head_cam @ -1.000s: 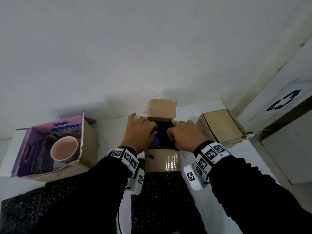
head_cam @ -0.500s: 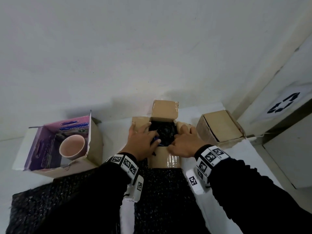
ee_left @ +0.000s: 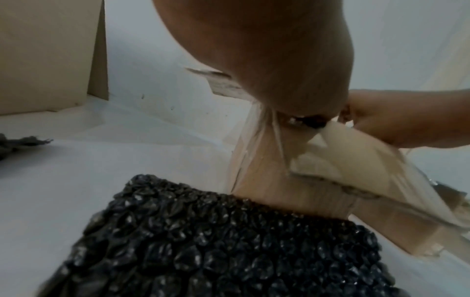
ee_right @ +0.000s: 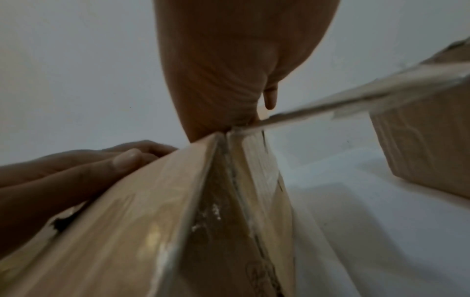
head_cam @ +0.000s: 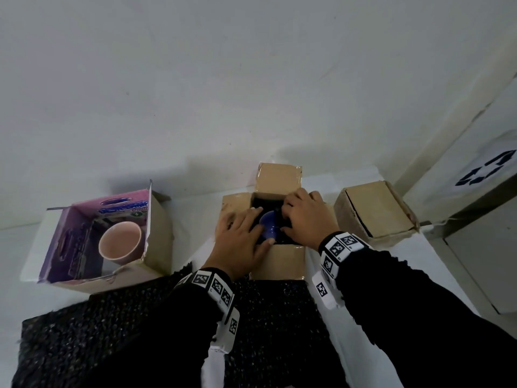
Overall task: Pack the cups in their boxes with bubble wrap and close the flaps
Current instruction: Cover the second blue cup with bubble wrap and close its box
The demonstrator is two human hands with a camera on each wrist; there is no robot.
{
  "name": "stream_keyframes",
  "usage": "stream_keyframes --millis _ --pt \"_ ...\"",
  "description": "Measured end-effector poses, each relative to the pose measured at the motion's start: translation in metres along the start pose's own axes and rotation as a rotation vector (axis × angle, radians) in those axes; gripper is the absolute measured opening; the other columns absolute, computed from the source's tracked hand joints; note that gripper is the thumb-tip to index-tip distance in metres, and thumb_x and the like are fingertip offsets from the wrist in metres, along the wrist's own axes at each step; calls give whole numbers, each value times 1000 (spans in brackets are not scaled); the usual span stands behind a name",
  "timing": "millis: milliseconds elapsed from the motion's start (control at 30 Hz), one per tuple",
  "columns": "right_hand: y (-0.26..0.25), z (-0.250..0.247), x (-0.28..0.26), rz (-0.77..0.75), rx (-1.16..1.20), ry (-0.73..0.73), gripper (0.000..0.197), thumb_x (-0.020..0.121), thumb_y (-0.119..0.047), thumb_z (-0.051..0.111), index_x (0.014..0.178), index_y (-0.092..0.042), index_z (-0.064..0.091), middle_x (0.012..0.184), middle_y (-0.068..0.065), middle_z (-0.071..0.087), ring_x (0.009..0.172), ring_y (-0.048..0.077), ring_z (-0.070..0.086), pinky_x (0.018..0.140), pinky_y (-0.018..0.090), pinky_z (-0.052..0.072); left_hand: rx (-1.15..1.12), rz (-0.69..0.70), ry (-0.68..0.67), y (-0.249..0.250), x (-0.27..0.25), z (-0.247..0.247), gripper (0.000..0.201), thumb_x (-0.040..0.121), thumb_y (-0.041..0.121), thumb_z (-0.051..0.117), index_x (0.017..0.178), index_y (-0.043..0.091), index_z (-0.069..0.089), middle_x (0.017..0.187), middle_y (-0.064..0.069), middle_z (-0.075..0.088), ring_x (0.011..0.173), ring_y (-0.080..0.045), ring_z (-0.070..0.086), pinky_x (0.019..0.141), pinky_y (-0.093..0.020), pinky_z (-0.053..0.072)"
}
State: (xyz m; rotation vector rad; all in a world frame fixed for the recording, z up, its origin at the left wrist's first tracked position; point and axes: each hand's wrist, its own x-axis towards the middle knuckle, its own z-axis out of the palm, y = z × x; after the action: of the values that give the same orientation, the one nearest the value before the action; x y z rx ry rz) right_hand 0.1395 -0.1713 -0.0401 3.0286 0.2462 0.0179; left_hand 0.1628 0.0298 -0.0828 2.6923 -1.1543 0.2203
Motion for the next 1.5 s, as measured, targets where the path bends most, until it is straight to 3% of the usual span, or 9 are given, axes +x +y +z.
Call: stream_keyframes --millis 100,233,400,533,767,900,1100,1300,1500 --pt "-3 2 -3 92 14 95 25 77 -37 62 95 -20 62 98 2 66 101 26 49 84 42 34 62 -39 -7 0 -1 -2 56 95 60 29 121 24 63 139 2 54 133 -22 43 114 -51 16" --pt "-5 7 -2 238 82 120 21 72 -23 61 93 -24 60 81 -3 70 96 26 50 89 44 23 107 -71 -18 -1 2 -7 57 92 65 27 114 26 62 117 7 63 130 -26 42 112 -56 15" --pt "-10 9 -1 339 -40 86 11 77 -21 60 83 -24 70 99 -2 63 109 29 43 92 47 22 133 -79 -44 1 7 -12 56 89 66 29 102 25 64 100 5 65 115 -27 49 107 -57 23" --pt "-21 7 0 350 -118 -4 18 81 -26 56 75 -24 73 104 -3 63 121 31 39 99 50 15 123 -79 -54 3 6 -15 58 90 66 29 114 24 61 100 3 66 112 -28 50 103 -55 28" --pt "-15 3 4 284 -37 -13 23 84 -21 48 97 -21 68 127 3 47 124 33 31 103 52 8 140 -76 -74 7 10 -20 64 89 69 25 121 23 56 101 2 65 105 -27 50 95 -49 29" --pt "-2 5 4 134 -14 0 26 79 -19 47 103 -25 57 113 -4 60 123 28 37 102 50 11 148 -19 -117 -6 24 -26 69 86 71 26 125 22 56 123 3 58 126 -28 43 106 -54 18" --pt "3 11 5 130 -10 -104 22 87 -28 45 94 -24 66 108 -6 63 130 29 31 108 57 -4 223 -38 -302 -6 43 -25 77 76 74 15 120 30 61 120 8 58 134 -26 28 109 -60 -10" --pt "9 10 -4 -82 167 84 29 78 -29 45 94 -31 69 98 -13 67 108 20 48 94 43 19 200 -91 -358 -6 40 -23 88 71 77 7 117 28 64 121 7 49 136 -24 21 110 -62 -10" --pt "20 17 -20 -238 210 120 25 79 -32 45 83 -20 67 80 -3 63 79 20 56 82 38 41 202 -116 -354 -4 35 -18 80 80 75 11 117 28 64 125 7 48 139 -25 21 110 -63 -7"
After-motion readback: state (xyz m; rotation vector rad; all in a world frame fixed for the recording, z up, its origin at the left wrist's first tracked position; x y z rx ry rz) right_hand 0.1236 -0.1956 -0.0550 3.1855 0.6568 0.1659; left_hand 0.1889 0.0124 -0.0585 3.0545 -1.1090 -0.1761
